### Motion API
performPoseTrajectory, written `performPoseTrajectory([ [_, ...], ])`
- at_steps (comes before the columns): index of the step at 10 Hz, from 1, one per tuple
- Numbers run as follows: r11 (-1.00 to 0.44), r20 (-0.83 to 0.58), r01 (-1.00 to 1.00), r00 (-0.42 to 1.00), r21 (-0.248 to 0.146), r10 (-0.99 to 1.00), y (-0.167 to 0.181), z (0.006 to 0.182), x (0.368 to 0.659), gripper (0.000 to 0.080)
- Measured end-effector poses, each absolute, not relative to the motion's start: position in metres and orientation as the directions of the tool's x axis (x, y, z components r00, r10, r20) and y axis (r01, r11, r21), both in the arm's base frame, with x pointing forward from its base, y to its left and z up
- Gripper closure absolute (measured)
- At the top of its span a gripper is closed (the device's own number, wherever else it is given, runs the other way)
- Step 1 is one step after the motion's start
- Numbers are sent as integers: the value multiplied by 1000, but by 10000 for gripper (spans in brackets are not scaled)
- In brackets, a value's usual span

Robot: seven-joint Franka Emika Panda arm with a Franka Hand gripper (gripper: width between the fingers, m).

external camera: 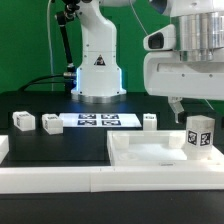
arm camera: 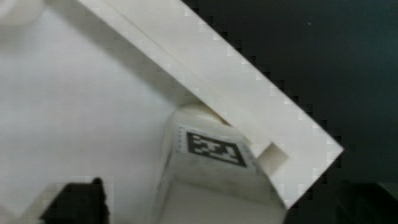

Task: Assemble square table

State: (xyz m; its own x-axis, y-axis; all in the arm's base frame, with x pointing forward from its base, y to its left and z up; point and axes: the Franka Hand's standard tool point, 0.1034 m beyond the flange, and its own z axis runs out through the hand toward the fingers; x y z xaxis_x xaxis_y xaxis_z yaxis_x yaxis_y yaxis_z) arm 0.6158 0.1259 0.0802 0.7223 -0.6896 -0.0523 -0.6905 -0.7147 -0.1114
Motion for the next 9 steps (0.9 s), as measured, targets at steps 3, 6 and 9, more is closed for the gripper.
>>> performPoseTrajectory([
  [3, -916, -8, -381, 923, -124, -384, 125, 79, 615, 150],
  [6, -982, 23, -143, 989, -120, -147, 124, 79, 615, 150],
  [9, -994, 56, 51, 997, -93, 46, 122, 80, 618, 150],
])
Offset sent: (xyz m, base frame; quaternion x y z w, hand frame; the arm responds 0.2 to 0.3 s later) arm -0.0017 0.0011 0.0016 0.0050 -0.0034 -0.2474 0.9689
